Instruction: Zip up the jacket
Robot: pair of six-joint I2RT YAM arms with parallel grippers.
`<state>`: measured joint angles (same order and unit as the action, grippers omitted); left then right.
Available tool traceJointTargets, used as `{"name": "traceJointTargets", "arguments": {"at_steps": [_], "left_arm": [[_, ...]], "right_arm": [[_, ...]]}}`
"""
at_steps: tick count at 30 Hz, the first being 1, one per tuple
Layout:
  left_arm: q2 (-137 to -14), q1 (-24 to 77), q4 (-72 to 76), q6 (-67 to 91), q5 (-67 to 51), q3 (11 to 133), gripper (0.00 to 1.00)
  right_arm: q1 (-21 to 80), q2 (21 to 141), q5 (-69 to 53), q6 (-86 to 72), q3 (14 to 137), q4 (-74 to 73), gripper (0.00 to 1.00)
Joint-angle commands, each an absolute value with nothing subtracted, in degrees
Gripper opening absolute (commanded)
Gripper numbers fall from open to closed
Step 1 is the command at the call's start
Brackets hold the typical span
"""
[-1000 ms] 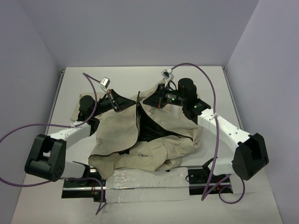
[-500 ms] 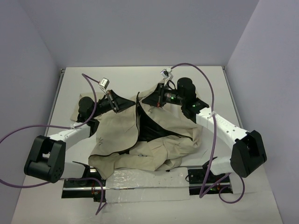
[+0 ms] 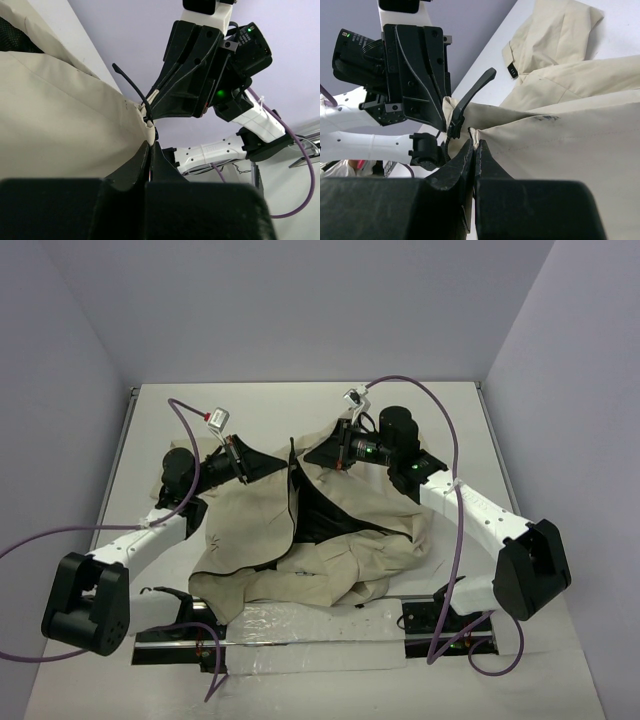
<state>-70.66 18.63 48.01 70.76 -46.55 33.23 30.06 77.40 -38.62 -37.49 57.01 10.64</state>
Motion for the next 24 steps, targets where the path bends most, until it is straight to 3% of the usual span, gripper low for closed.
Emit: {"name": "traceJointTargets", "arguments": {"at_steps": [1,24], "left_arm": [[-68.52,18.54,44.13,65.14,-45.45,35.72,0.0],[-72.33,18.54,58.08,72.23,-47.72,34.37,0.0]], "right_arm": [[29.79,76.04,-40.64,-38.09,59.38,12.13,0.0],[28.65,71.25,-37.78,-58.97,50.31,18.01,0.0]]}}
